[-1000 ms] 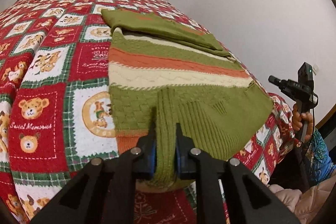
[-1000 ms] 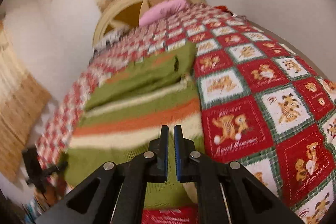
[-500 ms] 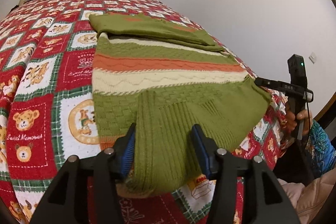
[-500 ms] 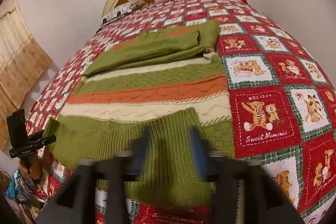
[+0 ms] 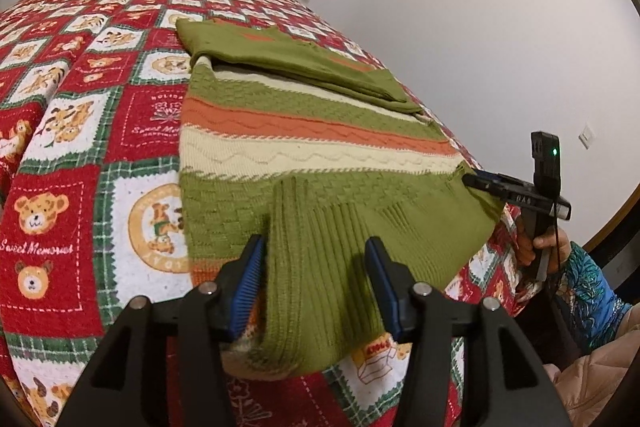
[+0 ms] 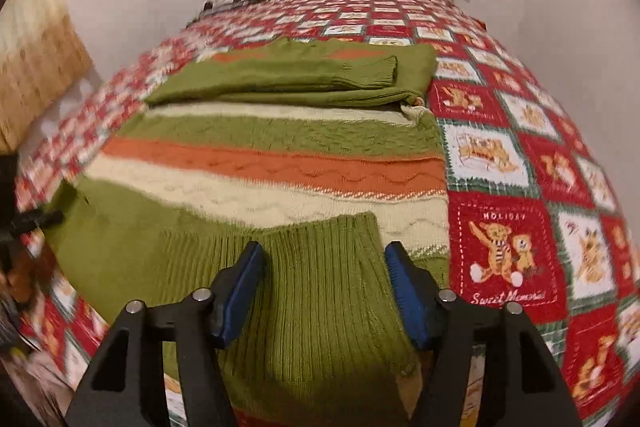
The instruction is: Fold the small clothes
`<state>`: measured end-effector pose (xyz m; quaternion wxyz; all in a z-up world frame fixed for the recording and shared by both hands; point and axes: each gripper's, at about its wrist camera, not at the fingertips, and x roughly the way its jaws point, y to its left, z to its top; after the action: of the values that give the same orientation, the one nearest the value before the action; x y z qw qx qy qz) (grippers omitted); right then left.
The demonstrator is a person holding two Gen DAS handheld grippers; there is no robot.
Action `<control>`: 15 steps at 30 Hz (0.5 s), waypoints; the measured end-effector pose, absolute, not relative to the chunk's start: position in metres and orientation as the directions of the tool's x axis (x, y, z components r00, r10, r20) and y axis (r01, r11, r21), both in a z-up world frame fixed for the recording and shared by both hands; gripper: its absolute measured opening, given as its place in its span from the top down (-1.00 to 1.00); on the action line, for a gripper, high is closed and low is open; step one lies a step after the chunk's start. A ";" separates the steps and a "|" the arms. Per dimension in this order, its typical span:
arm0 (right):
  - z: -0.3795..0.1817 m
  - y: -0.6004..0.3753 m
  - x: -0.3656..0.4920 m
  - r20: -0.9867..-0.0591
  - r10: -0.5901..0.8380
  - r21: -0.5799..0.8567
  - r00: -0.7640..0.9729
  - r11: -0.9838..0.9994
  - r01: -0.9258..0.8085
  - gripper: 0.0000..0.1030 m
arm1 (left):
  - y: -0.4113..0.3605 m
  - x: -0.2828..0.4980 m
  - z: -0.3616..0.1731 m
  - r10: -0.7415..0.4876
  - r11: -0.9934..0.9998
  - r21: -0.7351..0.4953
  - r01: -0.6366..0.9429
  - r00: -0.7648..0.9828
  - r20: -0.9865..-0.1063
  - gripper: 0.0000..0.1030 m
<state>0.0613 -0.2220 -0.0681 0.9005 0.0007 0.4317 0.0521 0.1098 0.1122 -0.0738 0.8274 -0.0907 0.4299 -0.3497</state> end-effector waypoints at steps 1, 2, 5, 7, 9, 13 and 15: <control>-0.068 -0.219 0.060 -0.781 0.080 0.021 0.620 0.995 -0.101 0.16 | 0.112 0.110 -0.074 -0.656 0.741 -0.451 0.498 0.388 -0.648 -0.04; -0.067 -0.217 0.058 -0.782 0.084 0.017 0.617 0.993 -0.114 0.44 | 0.112 0.109 -0.073 -0.652 0.744 -0.448 0.495 0.390 -0.650 0.03; -0.062 -0.211 0.053 -0.788 0.072 -0.007 0.612 0.992 -0.126 0.76 | 0.109 0.108 -0.072 -0.589 0.791 -0.382 0.479 0.424 -0.688 0.63; -0.057 -0.207 0.049 -0.783 0.045 -0.031 0.621 0.993 -0.112 0.77 | 0.114 0.111 -0.073 -0.585 0.797 -0.397 0.455 0.419 -0.694 0.79; -0.045 -0.209 0.043 -0.757 0.052 -0.012 0.651 0.996 -0.093 0.77 | 0.123 0.115 -0.072 -0.598 0.795 -0.442 0.416 0.415 -0.686 0.83; -0.017 -0.212 0.039 -0.696 0.067 0.028 0.715 0.997 -0.067 0.77 | 0.124 0.118 -0.059 -0.571 0.817 -0.414 0.403 0.454 -0.685 0.84; -0.006 -0.210 0.040 -0.672 0.058 0.027 0.739 0.998 -0.054 0.77 | 0.121 0.123 -0.051 -0.549 0.831 -0.389 0.397 0.475 -0.687 0.84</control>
<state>0.0397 -0.2099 -0.0060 0.9324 0.0027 0.3602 0.0302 0.1235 0.1208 -0.0511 0.8543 -0.0881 0.4309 -0.2770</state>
